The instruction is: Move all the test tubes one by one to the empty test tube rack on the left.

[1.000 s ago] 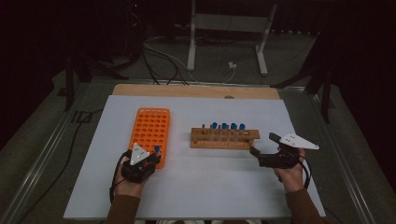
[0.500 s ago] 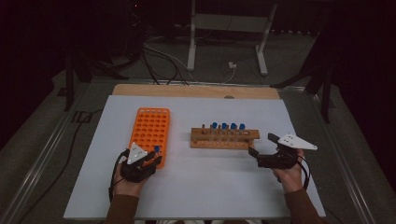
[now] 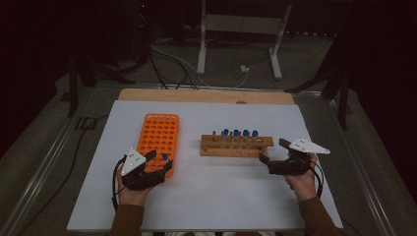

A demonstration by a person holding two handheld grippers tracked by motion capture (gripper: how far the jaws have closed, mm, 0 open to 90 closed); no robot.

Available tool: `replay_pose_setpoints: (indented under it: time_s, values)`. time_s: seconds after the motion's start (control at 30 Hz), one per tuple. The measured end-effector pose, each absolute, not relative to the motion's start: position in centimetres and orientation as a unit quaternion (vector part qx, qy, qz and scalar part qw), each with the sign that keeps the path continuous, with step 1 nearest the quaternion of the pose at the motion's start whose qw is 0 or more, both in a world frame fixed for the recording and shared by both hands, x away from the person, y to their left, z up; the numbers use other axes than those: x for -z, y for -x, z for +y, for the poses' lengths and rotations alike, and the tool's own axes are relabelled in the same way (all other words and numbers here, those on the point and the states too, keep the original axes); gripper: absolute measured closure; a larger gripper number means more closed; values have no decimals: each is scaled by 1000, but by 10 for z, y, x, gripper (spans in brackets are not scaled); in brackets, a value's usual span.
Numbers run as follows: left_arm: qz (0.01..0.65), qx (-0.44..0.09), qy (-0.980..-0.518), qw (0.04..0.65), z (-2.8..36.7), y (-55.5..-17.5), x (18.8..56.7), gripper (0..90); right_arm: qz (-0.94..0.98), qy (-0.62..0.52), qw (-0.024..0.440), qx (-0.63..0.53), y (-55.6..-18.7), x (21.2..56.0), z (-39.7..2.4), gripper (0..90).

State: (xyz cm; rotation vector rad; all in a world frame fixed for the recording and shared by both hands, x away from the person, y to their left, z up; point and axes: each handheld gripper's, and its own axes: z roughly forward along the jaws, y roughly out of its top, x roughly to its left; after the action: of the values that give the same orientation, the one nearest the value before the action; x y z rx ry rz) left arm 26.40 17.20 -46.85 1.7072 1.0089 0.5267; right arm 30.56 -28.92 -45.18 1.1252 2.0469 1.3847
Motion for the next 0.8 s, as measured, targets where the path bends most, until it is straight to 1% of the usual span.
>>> replay_pose_setpoints:
  time_s: [0.03, 0.07, 0.13, 0.17, 0.2, 0.27, 0.3, 0.4, 0.43, 0.47, 0.5, 0.57, 0.6, 0.63, 0.67, 0.7, 0.8]
  values:
    - [420, -225, -708, 522, 171, -263, 465, 245, 738, -406, 209, -497, -307, 453, -289, 0]
    - [418, -229, -705, 525, 169, -263, 462, 184, 741, -408, 204, -493, -311, 455, -288, 0]
    - [412, -238, -703, 529, 165, -261, 455, 156, 744, -410, 202, -488, -314, 456, -288, 28]
    - [408, -240, -703, 532, 162, -261, 452, 125, 742, -410, 207, -488, -315, 457, -288, 38]
    - [406, -240, -702, 534, 159, -260, 450, 125, 742, -410, 207, -488, -315, 457, -288, 38]
    - [402, -238, -707, 531, 153, -262, 446, 40, 741, -412, 206, -489, -319, 457, -287, 51]
    - [401, -237, -709, 530, 149, -263, 445, 22, 742, -411, 206, -487, -320, 457, -286, 56]
    - [395, -239, -712, 529, 139, -266, 444, 10, 743, -411, 207, -485, -323, 456, -283, 80]
    - [394, -236, -712, 531, 135, -267, 444, 9, 746, -408, 206, -485, -326, 455, -281, 123]
    - [391, -234, -712, 534, 131, -268, 444, 9, 746, -408, 206, -485, -326, 455, -281, 123]
    - [388, -233, -713, 536, 127, -269, 444, 9, 749, -407, 197, -485, -330, 453, -279, 169]
    - [380, -232, -716, 537, 119, -269, 446, 9, 750, -407, 197, -483, -331, 453, -278, 183]
    - [376, -229, -716, 541, 115, -269, 448, 9, 750, -407, 200, -481, -333, 452, -277, 209]
    - [371, -224, -719, 544, 112, -268, 450, 9, 752, -407, 201, -478, -337, 452, -275, 255]
    - [367, -221, -721, 545, 109, -268, 452, 9, 752, -407, 201, -478, -337, 452, -275, 255]
    - [364, -216, -724, 544, 107, -267, 453, 9, 753, -407, 201, -477, -340, 453, -274, 315]
    - [355, -206, -729, 548, 100, -264, 456, 9, 756, -403, 209, -472, -344, 455, -270, 458]
